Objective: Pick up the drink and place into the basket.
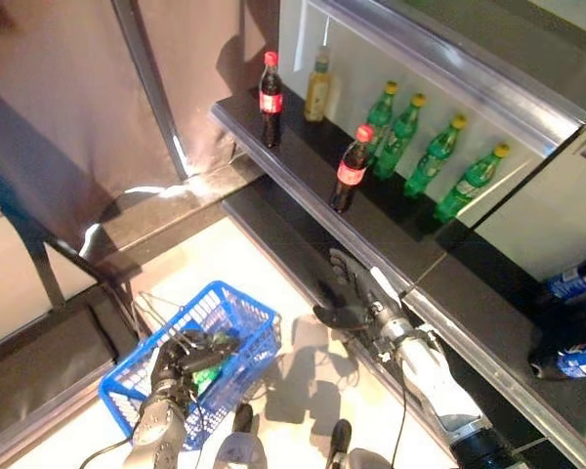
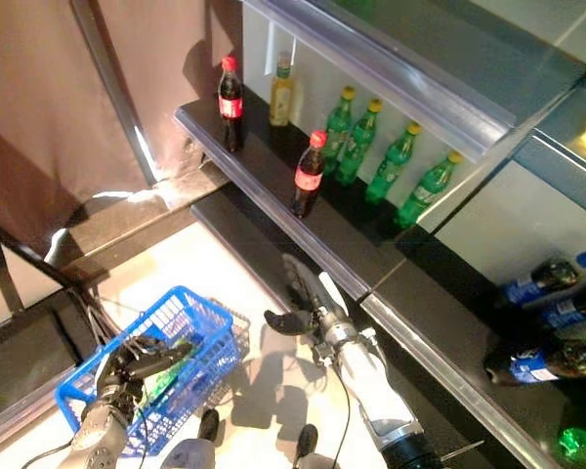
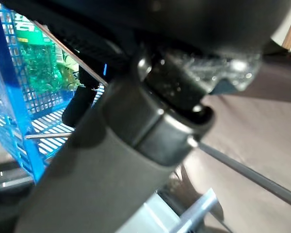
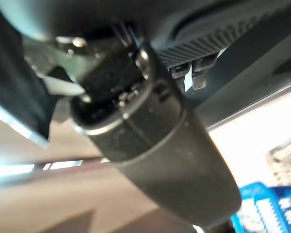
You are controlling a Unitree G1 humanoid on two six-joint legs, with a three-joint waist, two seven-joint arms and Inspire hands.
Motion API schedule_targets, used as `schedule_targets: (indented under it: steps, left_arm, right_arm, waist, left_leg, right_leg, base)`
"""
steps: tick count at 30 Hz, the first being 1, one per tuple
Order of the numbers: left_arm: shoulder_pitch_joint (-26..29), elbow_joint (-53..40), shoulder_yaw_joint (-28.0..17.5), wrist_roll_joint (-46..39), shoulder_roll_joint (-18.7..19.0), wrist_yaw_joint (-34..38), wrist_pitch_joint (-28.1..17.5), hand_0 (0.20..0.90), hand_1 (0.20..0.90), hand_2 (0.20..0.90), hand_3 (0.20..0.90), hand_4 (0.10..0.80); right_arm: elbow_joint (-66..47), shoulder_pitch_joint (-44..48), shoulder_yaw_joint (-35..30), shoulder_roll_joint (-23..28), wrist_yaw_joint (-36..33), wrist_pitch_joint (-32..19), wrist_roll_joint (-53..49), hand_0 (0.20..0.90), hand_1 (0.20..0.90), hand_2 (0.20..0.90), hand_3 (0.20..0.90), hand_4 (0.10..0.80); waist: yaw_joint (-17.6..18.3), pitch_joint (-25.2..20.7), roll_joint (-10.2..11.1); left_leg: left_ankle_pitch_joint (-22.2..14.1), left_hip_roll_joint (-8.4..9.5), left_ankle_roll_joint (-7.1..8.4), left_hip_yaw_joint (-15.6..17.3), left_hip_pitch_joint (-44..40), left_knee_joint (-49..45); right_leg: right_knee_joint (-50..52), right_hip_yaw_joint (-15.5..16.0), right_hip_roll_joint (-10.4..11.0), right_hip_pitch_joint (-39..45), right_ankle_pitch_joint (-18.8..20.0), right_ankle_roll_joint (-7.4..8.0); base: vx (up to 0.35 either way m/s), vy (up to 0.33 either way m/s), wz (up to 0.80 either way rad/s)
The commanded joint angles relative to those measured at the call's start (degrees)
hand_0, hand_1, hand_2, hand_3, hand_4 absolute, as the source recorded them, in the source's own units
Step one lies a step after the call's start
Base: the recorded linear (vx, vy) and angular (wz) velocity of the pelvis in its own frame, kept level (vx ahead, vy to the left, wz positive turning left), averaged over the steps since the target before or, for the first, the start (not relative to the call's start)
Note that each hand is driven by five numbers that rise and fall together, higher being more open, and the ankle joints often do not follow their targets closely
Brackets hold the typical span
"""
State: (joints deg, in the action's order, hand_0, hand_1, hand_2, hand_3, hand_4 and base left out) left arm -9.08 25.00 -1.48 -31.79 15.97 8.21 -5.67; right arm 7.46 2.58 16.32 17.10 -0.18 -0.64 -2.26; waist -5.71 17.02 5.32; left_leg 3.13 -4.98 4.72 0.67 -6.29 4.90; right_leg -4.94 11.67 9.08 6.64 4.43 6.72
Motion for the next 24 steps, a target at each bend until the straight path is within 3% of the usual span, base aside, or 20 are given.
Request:
schedule_targets:
  steps: [1, 3, 5, 6, 14, 24]
  left_arm:
    - [6.61, -4.38, -4.96, 5.92, 2.47, -1.41, -18.33, 0.3, 0.3, 0.3, 0.2, 0.1]
    - [6.38, 2.89, -5.37, 7.87, 2.27, -0.64, -19.45, 0.3, 0.3, 0.3, 0.2, 0.1]
    - [6.42, 3.49, -5.39, 7.79, 2.29, -0.49, -18.84, 0.3, 0.3, 0.3, 0.2, 0.1]
    - [6.82, 9.25, -5.57, 7.71, 1.6, 0.56, -18.78, 0.3, 0.3, 0.3, 0.2, 0.1]
    - [8.41, 17.67, -5.5, 9.92, 1.47, 3.92, -17.69, 0.3, 0.3, 0.3, 0.2, 0.1]
    - [9.51, 29.68, -3.35, 16.64, 3.33, 0.54, -15.1, 0.3, 0.3, 0.3, 0.2, 0.1]
  right_arm:
    - [0.06, -2.21, -1.24, 2.2, -0.36, -5.56, 0.29, 0.9, 0.9, 0.9, 0.9, 0.8]
    - [2.09, -4.53, -3.19, 2.77, 0.52, -6.11, 1.94, 0.9, 0.9, 0.9, 0.9, 0.8]
    - [2.22, -4.71, -3.46, 2.85, 0.47, -5.68, 2.15, 0.9, 0.9, 0.9, 0.9, 0.8]
    - [3.87, -5.67, -4.66, 3.45, 0.89, -5.18, 2.96, 0.9, 0.9, 0.9, 0.9, 0.8]
    - [10.32, -7.75, -5.51, 4.66, 0.57, -4.29, 4.59, 0.9, 0.9, 0.9, 0.9, 0.8]
    - [33.46, -7.44, -10.8, 2.81, -5.01, -4.56, -1.86, 0.9, 0.9, 0.9, 0.9, 0.8]
  waist:
    - [1.29, -13.54, -4.22]
    - [3.14, -13.3, -4.49]
    - [3.38, -13.28, -4.51]
    - [4.65, -13.31, -4.49]
    - [7.25, -13.29, -3.69]
    - [8.89, -13.67, -3.77]
  left_leg:
    - [-1.5, 0.48, -1.19, 0.05, 0.25, 0.11]
    - [-1.89, 0.72, -1.46, 0.72, -0.01, 0.11]
    - [-1.96, 0.77, -1.49, 0.8, -0.08, 0.11]
    - [-2.37, 1.03, -1.63, 1.31, -0.43, 0.11]
    - [-3.18, 1.36, -2.12, 3.24, -0.92, 0.11]
    - [-4.09, 1.27, -2.71, 5.34, -1.37, 0.11]
  right_leg:
    - [1.74, -1.22, 1.1, 1.07, -1.57, 1.1]
    - [1.88, -2.5, 1.29, 0.66, -1.3, 1.27]
    - [1.87, -2.69, 1.32, 0.64, -1.25, 1.3]
    - [1.56, -3.65, 1.53, 0.59, -0.91, 1.57]
    - [1.71, -6.3, 1.88, -0.31, -0.35, 2.11]
    - [2.35, -8.84, 1.61, -1.39, -0.33, 2.14]
  base:
    - [-0.004, 0.019, -0.21]
    - [0.001, 0.03, -0.17]
    - [0.022, 0.029, -0.19]
    - [0.04, 0.044, -0.27]
    - [0.018, 0.017, -0.2]
    - [0.01, 0.0, -0.13]
